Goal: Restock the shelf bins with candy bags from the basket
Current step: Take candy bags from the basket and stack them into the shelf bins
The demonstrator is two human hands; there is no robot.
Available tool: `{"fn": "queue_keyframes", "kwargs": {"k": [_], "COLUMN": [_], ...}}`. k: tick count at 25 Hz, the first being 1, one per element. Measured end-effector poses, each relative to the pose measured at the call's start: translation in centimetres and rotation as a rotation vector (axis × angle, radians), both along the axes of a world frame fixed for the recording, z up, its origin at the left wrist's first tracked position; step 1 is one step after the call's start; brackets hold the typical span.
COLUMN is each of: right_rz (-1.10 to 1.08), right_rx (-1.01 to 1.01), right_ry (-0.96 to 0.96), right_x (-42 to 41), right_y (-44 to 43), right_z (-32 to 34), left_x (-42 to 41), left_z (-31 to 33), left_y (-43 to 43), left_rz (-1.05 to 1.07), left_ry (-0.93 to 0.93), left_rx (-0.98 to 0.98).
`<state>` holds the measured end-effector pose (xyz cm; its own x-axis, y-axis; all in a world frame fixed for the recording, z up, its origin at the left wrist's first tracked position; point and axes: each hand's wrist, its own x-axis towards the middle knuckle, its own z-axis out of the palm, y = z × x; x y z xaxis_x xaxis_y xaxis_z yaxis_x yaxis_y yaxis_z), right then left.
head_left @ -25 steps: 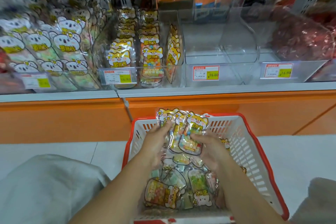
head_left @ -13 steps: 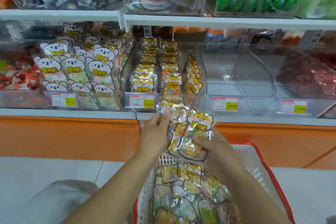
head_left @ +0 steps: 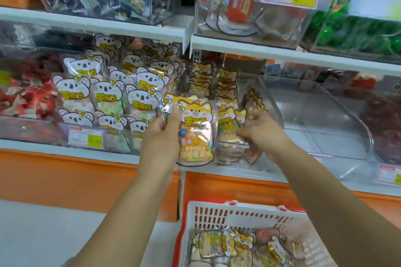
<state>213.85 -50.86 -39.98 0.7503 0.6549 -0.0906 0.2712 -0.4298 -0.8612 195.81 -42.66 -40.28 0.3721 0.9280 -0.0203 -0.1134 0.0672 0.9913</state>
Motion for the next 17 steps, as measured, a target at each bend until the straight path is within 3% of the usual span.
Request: {"fn": "queue_keyframes", "kwargs": {"k": [4,7,11,14,17], "right_rz": [0.043,0.165,0.091,0.116,0.198], "right_rx": [-0.137,-0.304,-0.294,-0.534,-0.667], "right_ry": [-0.364,-0.47,-0.439,-0.494,-0.352], "right_x": [0.4,0.4,0.9,3.1,4.6], "right_y": [0.3,0.7,0.5,2.8,5.3], "right_z": [0.5,-0.1,0.5,2.7,3.7], "left_x": [0.6,1.0,1.4,1.6,1.7], "left_z": [-1.0,-1.1,-0.8,-0.4,-1.0], "left_y": [0.9,1.0,1.0,0.7,0.9], "left_rz": [-0.021,-0.01,-0.018,-0.03,-0.053], "left_ry": [0.009,0.022,-0.002,-0.023,-0.041], "left_rx": [-0.096,-0.122,-0.18,-0.182,-0.166]}}
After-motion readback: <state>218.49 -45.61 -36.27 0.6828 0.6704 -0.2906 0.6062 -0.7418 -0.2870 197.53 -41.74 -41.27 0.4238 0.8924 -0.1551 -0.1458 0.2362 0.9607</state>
